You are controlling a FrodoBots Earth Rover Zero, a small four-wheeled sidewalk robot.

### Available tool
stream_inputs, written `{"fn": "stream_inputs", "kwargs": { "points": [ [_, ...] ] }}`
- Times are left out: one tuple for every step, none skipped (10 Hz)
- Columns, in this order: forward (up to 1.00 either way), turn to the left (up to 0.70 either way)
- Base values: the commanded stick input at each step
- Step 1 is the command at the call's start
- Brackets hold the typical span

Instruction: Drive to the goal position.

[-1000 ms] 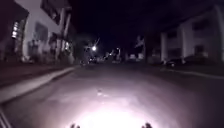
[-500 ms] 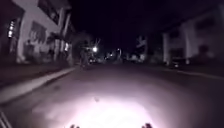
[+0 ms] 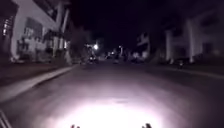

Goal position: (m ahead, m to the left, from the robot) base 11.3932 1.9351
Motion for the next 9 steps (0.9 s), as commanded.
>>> {"fn": "stream_inputs", "kwargs": {
  "points": [
    [0.85, 0.0],
    [0.85, 0.0],
    [0.85, 0.0],
    [0.85, 0.0],
    [0.85, -0.01],
    [0.85, -0.32],
    [0.85, -0.17],
    [0.85, -0.01],
    [0.85, 0.0]
  ]
}}
